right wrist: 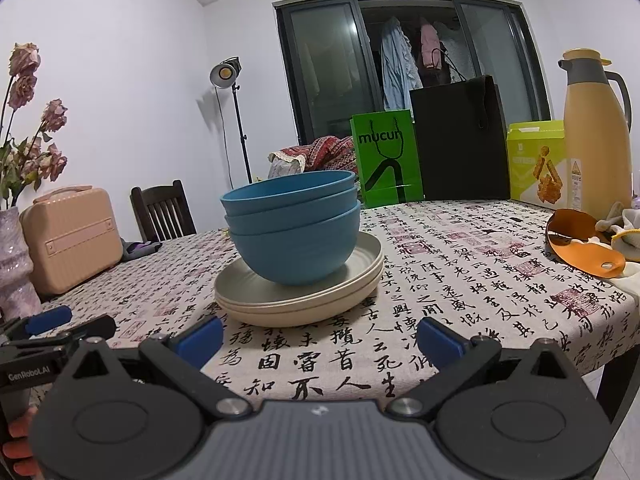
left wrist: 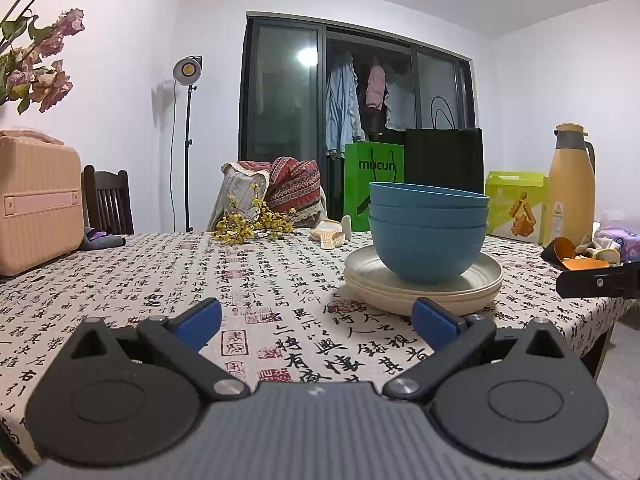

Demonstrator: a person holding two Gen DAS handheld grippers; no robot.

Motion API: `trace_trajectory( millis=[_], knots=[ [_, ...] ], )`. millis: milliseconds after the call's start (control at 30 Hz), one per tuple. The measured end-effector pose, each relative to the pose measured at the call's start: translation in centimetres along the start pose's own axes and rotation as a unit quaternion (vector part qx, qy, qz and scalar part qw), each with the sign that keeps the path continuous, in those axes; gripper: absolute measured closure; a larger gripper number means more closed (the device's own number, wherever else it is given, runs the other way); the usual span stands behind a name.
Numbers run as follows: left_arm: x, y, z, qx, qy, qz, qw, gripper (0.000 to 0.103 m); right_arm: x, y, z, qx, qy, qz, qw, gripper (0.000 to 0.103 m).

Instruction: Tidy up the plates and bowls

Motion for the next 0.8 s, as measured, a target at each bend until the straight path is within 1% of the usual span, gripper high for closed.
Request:
trace_trajectory(
  millis=[800],
  knots=[
    [-0.43,0.07,0.03,0.002,0.007,0.005,1.0000,0.000,-0.01,-0.03,0.00,0.001,-0.001,0.000,1.000,0.000]
  ],
)
Point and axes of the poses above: each gripper's, at about its wrist camera, not at the fingertips, and x roughly the way its jaws point, y to its right, z to its underside, the point moved 6 cm from there along x, roughly the way its jaws point, and after that the axes turned 1 degree about y, right-handed, at the moved point
